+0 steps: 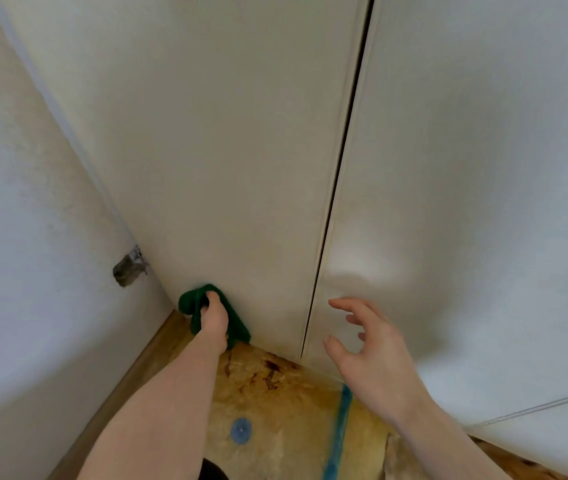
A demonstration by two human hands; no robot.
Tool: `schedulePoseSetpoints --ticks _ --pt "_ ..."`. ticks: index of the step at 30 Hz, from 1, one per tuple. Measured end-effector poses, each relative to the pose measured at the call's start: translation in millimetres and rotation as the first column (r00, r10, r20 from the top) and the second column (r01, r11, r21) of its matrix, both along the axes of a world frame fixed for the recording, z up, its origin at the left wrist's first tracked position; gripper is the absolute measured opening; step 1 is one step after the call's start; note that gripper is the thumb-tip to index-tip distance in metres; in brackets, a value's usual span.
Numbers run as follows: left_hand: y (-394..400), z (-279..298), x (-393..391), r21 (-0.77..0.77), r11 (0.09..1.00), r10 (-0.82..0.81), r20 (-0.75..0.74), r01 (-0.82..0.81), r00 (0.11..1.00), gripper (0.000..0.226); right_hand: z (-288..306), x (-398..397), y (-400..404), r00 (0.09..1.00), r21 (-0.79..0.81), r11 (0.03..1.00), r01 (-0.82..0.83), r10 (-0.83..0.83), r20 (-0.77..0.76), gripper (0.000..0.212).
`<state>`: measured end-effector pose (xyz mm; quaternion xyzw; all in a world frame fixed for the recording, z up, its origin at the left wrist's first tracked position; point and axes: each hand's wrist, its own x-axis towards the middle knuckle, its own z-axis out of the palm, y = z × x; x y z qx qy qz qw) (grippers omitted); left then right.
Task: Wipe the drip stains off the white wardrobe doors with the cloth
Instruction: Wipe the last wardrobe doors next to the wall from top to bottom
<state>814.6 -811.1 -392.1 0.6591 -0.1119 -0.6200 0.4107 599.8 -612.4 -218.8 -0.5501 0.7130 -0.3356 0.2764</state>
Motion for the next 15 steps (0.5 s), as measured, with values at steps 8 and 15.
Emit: schedulePoseSetpoints --ticks 8,15 --pt "18.8 -5.0 -26.5 0.098 0.995 0.006 -0.090 0.003 0.996 0.079 -1.1 -4.6 1.7 1.000 0.015 1.000 -0.009 0.009 0.022 0.044" --pt "41.9 6.6 -48.7 0.174 0.974 -0.122 -0.133 0.145 0.983 0.078 4.5 -10.1 10.0 1.000 0.010 1.000 0.008 -0.009 0.027 0.045"
